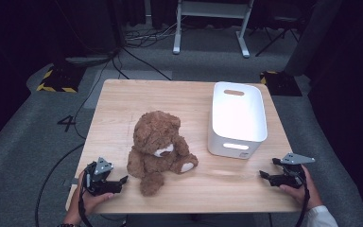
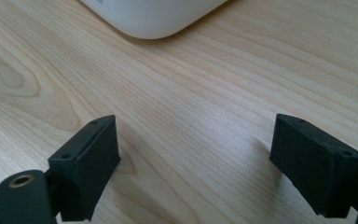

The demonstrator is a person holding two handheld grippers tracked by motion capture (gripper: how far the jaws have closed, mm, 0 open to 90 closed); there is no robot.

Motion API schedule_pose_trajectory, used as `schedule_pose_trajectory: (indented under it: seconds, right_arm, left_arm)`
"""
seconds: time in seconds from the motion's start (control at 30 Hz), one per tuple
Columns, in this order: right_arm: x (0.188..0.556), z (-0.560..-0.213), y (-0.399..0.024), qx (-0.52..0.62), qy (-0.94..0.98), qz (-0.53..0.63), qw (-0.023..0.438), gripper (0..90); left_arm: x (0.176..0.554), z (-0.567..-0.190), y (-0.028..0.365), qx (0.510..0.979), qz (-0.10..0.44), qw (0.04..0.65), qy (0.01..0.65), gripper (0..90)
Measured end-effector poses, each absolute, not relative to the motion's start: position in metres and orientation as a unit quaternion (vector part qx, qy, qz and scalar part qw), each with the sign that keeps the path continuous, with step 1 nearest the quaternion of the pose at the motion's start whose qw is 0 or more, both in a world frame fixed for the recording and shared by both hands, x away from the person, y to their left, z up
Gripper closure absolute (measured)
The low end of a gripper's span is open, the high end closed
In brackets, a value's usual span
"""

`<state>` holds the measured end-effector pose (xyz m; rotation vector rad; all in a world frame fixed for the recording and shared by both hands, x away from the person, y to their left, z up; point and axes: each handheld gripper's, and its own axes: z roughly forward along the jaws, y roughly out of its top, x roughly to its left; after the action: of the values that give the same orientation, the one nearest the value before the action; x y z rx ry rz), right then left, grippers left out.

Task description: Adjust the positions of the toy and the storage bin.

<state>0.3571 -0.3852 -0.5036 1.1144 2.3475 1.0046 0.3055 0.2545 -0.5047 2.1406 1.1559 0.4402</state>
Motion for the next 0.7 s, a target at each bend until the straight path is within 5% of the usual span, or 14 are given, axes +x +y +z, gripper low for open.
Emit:
schedule_pose_trajectory:
  seconds: [0.7]
  right_arm:
    - [0.355,-0.462,-0.379,0.353,0.82,0.408,0.191,23.3]
  left_arm:
    - [0.306,-0.501,0.249,0.822,0.151,0.345,0.427,19.5]
